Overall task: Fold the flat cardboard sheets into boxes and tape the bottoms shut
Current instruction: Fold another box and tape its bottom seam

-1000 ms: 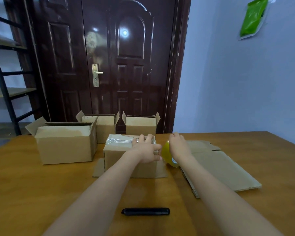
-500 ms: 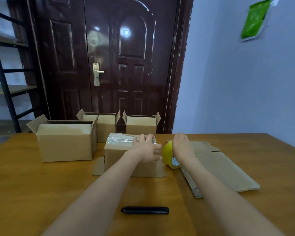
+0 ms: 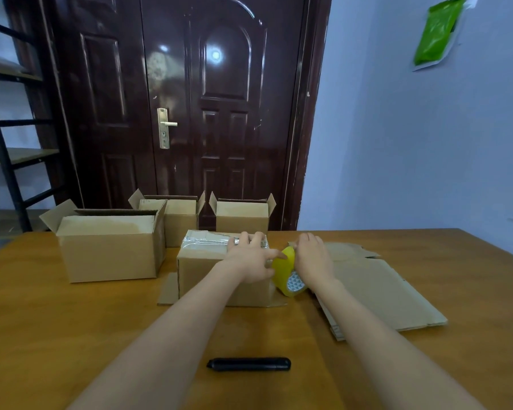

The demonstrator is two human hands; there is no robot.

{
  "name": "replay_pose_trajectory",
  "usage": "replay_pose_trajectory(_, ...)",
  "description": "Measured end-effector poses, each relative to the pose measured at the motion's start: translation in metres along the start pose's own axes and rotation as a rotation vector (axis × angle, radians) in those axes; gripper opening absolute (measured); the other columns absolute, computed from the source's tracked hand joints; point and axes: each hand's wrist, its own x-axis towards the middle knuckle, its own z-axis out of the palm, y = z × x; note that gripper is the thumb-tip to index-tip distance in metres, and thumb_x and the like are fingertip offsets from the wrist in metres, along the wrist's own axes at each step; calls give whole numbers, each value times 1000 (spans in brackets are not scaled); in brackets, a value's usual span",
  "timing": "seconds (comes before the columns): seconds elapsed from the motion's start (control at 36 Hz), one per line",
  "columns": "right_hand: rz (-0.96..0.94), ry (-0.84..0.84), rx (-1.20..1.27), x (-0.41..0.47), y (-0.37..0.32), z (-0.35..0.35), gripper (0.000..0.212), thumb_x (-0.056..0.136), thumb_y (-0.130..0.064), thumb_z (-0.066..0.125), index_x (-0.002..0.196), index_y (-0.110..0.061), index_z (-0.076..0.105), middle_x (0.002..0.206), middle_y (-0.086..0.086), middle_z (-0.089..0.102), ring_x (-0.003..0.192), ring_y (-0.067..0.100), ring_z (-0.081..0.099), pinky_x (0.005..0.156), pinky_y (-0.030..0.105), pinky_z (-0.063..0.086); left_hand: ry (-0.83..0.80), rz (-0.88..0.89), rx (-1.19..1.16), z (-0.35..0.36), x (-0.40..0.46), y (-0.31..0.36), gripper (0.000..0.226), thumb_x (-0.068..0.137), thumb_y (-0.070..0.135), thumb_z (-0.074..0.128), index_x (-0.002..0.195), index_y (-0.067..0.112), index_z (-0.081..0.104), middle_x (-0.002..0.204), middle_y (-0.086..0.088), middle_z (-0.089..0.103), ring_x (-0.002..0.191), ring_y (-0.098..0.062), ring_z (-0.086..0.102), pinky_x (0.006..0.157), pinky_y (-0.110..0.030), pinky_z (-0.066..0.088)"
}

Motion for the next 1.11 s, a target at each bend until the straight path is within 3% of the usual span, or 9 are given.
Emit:
replay_pose_trajectory(0.22,78,19,140,-1,0,-1,14,95,-4,43,103,-6,54,109,10,59,103,25,52,76,27,36,-2,-5,-30,0,0,1,40,91,41,45,130,51,44,149,-6,21,135,-32,16,112,-54,12)
replay_pose_trajectory(0.36,271,42,311,8,0,-4,19,89,5,41,98,-5,55,109,13,59,99,30,55,72,31,36,2,-10,-41,0,0,1,39,90,41,46,128,50,47,149,-5,21,135,-32,16,112,-54,12)
replay_pose_trajectory(0.5,562,107,631,14,10,-7,16,93,-2,45,98,-1,60,105,15,62,101,32,57,74,30,40,6,-15,-57,1,-1,1,35,90,40,48,124,47,51,150,-4,21,136,-32,16,114,-55,10)
replay_pose_trajectory(0.58,809,134,991,20,15,-6,29,91,1,42,70,-6,60,74,8,65,90,33,62,82,42,52,10,-20,-38,2,0,2,32,90,41,49,122,43,54,152,-5,19,137,-33,15,114,-57,11)
replay_pose_trajectory(0.64,867,107,1082,22,20,-5,36,88,5,42,59,-10,58,54,0,58,75,30,60,71,37,55,13,-21,-28,2,0,2,32,90,42,49,122,42,53,151,-4,20,136,-33,16,113,-57,11)
replay_pose_trajectory(0.69,842,65,1092,21,19,-9,31,88,4,44,62,-12,53,56,0,57,65,26,56,64,29,56,16,-21,-29,2,0,2,33,90,43,48,123,40,52,151,-4,20,136,-33,16,113,-57,12)
replay_pose_trajectory(0.78,771,63,1077,22,19,-15,26,91,-1,45,68,-13,50,70,6,59,74,30,60,83,46,55,19,-8,-24,2,0,-1,33,91,49,47,122,39,51,151,-3,20,135,-34,17,113,-56,12)
replay_pose_trajectory(1.03,520,109,1046,-22,-4,-33,24,98,-9,44,76,-17,49,80,0,56,85,20,60,78,37,57,-54,30,93,-8,1,-9,35,90,49,54,121,33,50,152,-8,20,135,-36,19,111,-57,20)
replay_pose_trajectory(1.11,439,118,1030,-37,-14,-34,24,97,-10,45,75,-18,48,81,-1,57,81,17,60,78,40,57,-40,-4,156,-10,1,-13,37,91,48,52,124,31,50,155,-8,18,139,-37,20,111,-64,15)
